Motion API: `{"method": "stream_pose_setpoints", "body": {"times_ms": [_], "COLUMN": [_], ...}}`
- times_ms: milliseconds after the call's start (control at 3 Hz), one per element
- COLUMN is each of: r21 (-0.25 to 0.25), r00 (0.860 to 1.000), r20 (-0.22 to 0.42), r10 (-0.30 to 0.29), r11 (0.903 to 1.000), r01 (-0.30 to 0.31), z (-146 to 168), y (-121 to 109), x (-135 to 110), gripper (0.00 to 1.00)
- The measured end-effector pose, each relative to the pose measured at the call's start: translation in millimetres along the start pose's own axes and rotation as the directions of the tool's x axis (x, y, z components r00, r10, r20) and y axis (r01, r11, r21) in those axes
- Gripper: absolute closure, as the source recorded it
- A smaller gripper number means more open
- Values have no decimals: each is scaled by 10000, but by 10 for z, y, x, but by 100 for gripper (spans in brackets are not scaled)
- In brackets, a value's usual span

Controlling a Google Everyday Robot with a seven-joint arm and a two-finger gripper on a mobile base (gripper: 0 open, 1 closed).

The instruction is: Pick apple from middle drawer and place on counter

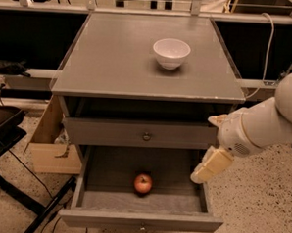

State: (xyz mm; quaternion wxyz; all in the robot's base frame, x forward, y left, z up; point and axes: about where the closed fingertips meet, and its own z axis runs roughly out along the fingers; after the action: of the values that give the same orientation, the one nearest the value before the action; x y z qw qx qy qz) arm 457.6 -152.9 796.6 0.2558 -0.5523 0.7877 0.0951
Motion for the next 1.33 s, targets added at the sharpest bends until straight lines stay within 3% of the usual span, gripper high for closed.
{"method": "stream_pose_setpoints", "body": {"times_ms": [667,1000,1333], "r21": [-320,-732,-878], "r00": [9990,9926,9731], "r20": [320,1061,2147], "r10": [327,593,840], "r11": [9990,9960,9939], "r01": [-317,-517,-664], "z": [266,903,1650], "y": [-35,4,34], "x": [43,180,327], "gripper": [0,0,0]}}
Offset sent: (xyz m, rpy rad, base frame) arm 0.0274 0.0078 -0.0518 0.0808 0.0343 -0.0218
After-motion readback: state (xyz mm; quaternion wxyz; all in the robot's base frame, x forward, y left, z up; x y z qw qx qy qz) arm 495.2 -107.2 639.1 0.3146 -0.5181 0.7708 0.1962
